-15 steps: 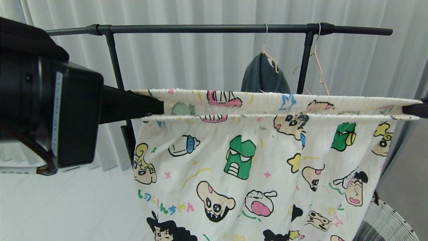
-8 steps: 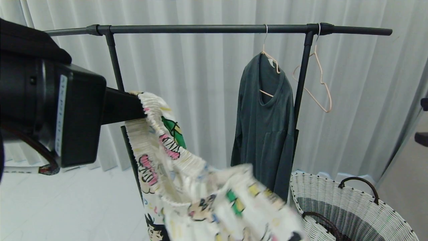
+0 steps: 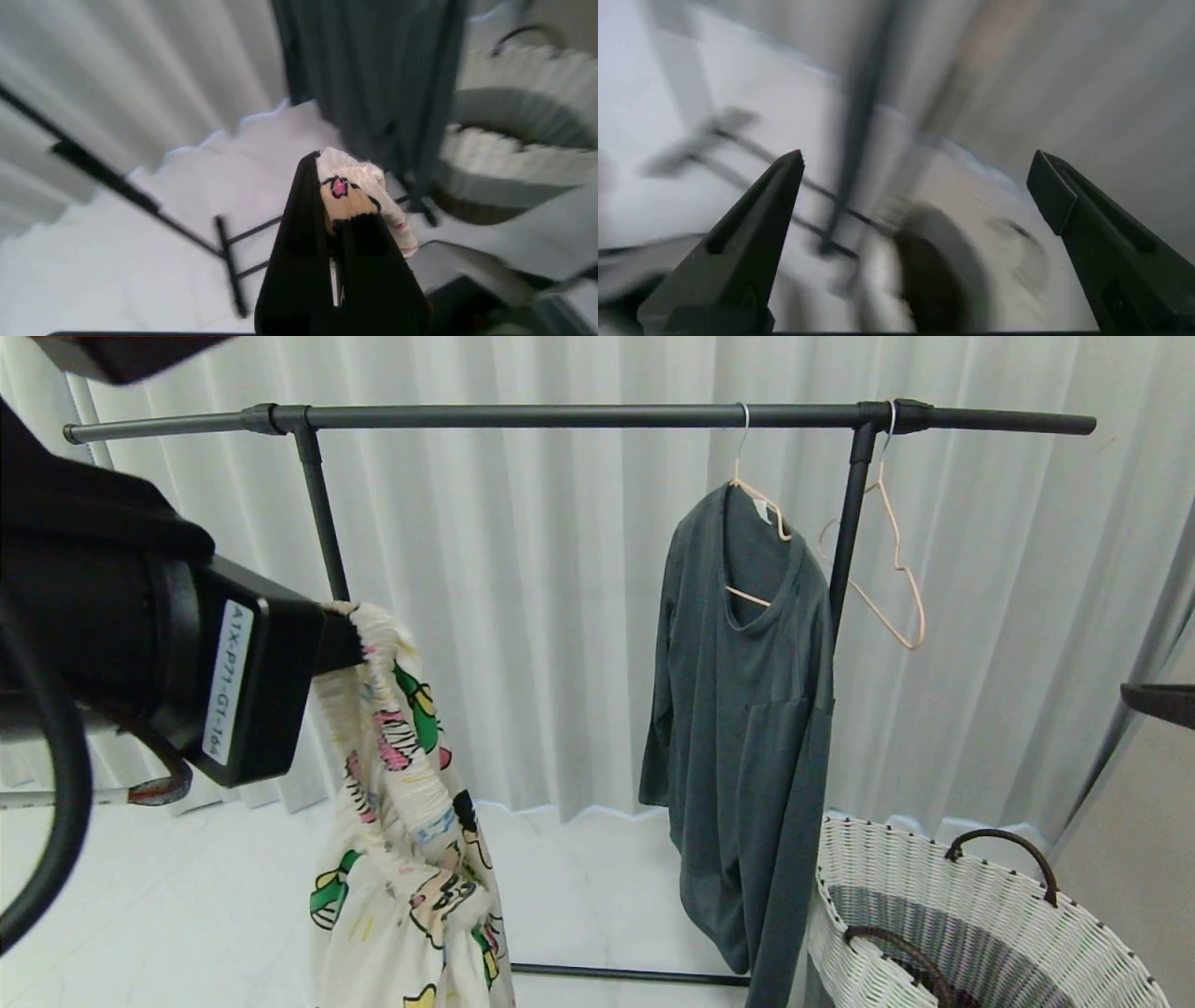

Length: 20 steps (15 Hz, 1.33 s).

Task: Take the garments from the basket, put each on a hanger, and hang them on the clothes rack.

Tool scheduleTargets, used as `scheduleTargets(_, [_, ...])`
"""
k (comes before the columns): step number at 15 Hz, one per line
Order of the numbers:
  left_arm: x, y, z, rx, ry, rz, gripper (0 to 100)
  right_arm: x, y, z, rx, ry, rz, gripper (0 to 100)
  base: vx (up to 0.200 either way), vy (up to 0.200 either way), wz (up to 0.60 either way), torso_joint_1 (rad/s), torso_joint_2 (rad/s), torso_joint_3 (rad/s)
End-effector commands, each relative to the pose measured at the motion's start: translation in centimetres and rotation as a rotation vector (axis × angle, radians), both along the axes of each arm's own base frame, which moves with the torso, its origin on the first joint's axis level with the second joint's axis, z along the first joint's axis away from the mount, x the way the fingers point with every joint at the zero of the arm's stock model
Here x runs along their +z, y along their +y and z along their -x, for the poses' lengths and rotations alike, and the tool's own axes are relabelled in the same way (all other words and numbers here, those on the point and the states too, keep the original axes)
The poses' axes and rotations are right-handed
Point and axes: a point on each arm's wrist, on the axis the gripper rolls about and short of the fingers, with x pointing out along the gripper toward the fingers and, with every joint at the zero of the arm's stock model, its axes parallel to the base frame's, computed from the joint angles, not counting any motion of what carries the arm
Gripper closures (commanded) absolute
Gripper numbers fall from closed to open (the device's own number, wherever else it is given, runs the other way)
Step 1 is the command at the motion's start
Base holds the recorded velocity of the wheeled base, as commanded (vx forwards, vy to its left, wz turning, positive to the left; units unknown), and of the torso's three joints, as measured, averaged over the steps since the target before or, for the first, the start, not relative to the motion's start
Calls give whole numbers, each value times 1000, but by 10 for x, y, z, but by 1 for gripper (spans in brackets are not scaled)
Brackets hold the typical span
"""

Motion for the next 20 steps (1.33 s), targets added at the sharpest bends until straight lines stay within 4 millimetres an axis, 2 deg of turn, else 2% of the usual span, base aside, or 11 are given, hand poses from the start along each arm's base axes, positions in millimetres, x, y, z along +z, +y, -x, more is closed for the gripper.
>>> scheduleTargets(1, [-10,10,-6,55,10,-56,100,-15,-5,-14,-88,57,72,0,0,0,0,0,0,0])
scheduleTargets(5, [-14,21,-16,182,-15,-129,100,-28,-18,-18,-204,77,184,0,0,0,0,0,0,0])
scheduleTargets(10, [-15,22,-17,240,-39,-161,100,-29,-17,-23,-249,105,26,0,0,0,0,43,-36,-27])
scheduleTargets(18, [-15,22,-17,240,-38,-162,100,-31,-14,-31,-257,126,-46,0,0,0,0,163,-467,-229])
scheduleTargets(20, [-16,22,-17,240,-37,-164,100,-31,-13,-35,-256,119,-49,0,0,0,0,300,-488,-237])
